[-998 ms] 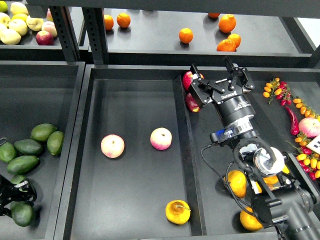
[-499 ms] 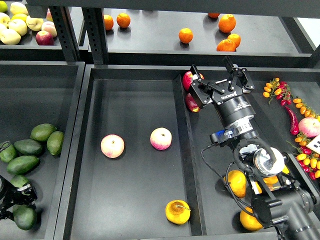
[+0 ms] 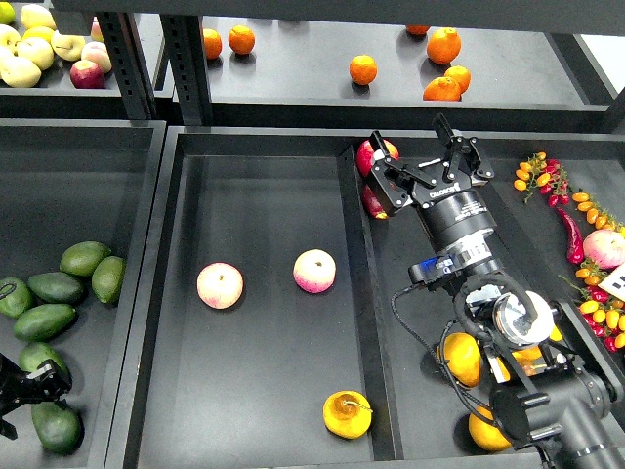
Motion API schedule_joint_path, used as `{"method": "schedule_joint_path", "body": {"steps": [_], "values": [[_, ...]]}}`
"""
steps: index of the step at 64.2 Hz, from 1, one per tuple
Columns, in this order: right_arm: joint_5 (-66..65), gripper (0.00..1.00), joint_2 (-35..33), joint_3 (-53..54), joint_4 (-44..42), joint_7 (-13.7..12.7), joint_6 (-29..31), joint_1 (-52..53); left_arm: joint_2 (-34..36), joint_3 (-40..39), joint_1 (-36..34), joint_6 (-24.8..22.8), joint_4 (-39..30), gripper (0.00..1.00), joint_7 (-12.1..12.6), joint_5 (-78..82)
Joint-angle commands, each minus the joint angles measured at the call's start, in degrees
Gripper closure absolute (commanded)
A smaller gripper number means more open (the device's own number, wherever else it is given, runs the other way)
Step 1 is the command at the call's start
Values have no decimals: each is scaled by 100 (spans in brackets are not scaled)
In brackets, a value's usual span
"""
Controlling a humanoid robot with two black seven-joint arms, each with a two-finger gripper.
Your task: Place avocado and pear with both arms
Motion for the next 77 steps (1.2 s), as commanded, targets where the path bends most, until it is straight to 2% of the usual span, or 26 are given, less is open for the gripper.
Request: {"method": "schedule_joint_path", "body": {"steps": [1,18,29,38,55,70,77], "values": [[-8,0,0,-11,-2,-103,0,-36,201,-321,0,0,-16,1,0,-52],[-8,0,0,-292,-2,-130,44,-168,843,-1279,36,0,-104,1,0,-482],[-17,0,0,-546,6,-130,70,-186,852,-1920,36,0,1,1,0,-1175],[-9,0,-386,-688,-2,-147,88,-203,834,-2325,36,0,115,1,0,-1783],[-35,0,-562,-696,-2,-648,123,-212,799,-3204,44,0,739,1,0,-3400],[-61,0,-922,-1030,-125,-675,123,-256,790,-3451,167,0,1337,1,0,-4490],[-61,0,-1353,-1259,-125,-876,123,-221,755,-3460,361,0,1530,1,0,-5377]]}}
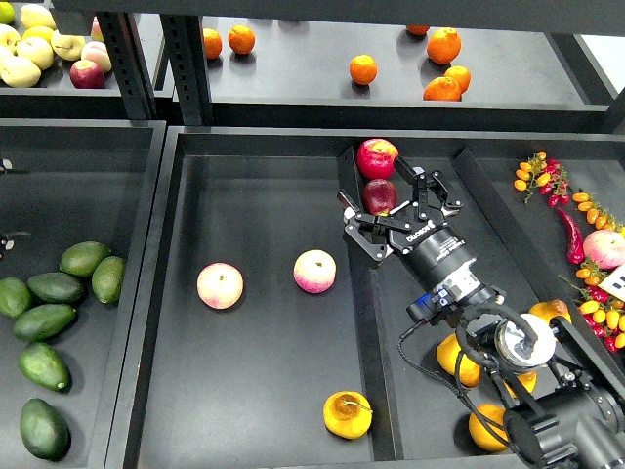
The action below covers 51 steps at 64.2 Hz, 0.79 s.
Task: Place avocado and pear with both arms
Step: 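Move the right gripper back down toward the yellow pear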
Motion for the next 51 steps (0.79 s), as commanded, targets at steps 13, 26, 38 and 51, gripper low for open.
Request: {"method": "schedule_joint_path", "body": {"steps": [13,26,38,51], "values": [[2,0,-857,-274,27,-1251,-1,58,-307,-79,373,1,298,1,0,-2700],[2,0,-1569,-1082,53,-1251,-10,541,-728,-772,811,1,237,1,0,-3008],[11,0,-2167,-2005,71,-1251,-10,1174,-1370,-1757,1603,1,166,1,0,-2999],[-15,0,-2571,-3288,71,-1251,-1,1948,-2126,-2557,2210,1,157,1,0,-2982]]}}
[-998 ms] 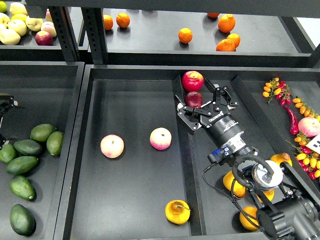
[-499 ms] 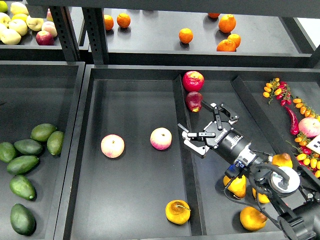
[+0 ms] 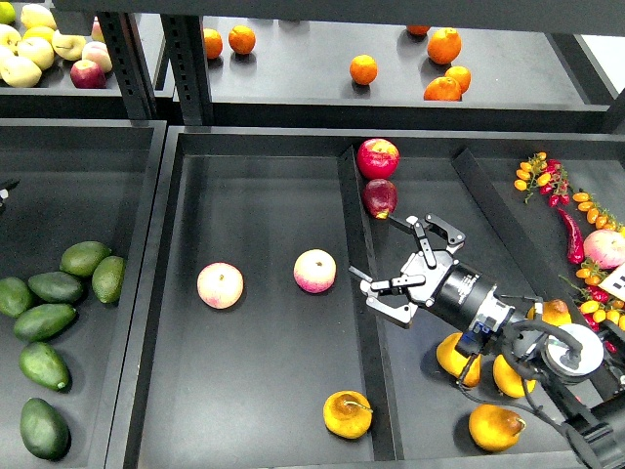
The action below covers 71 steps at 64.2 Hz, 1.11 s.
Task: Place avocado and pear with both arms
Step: 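Move the right gripper back down toward the yellow pear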
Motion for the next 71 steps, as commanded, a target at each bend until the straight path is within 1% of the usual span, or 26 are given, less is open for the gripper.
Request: {"method": "schedule_joint_path", "body": {"steps": [1,13,30,42,54,71], "values": [[-33,0,-125,-643,-3,2,7,368,-333,-360,278,-1,-3,1,0,15],[-367,0,-309,-1417,-21,2,7,869,-834,-782,594,-1,-11,1,0,15],[-481,0,-230,-1953,-21,2,7,949,-1511,-1204,902,-1,-47,1,0,24],[-684,0,-160,-2445,-47,2,-28,966,-1880,-1459,902,-1,-73,1,0,33],[-921,0,-11,-2744,-91,2,-28,957,-2188,-1503,796,-1,-187,1,0,68],[-1369,0,253,-2946,-258,2,-28,957,-2188,-1494,252,-1,-196,1,0,727]]}}
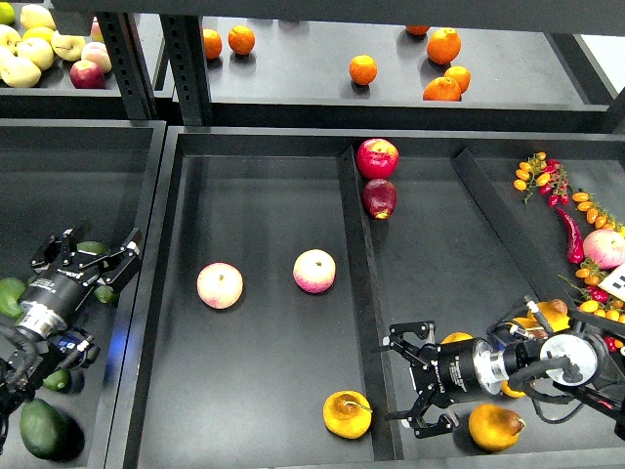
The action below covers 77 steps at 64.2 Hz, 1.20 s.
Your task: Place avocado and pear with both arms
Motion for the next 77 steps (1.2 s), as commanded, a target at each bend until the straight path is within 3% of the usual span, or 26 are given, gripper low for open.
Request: {"method": "schedule_joint_path", "body": {"steps": [1,33,49,77], "values": [[-176,0,110,-72,-62,-1,1,-2,22,12,-241,0,-37,1,0,342],[-264,0,207,-292,-115,-1,1,15,-171,-14,40,0,-1100,1,0,1292],[-291,0,383,-318,-317,-1,-8,15,-356,-480,427,0,-1953,1,-14,1292],[-326,0,893,-310,-1029,-1,-26,7,-646,-770,1200,0,-2771,1,-40,1696]]}}
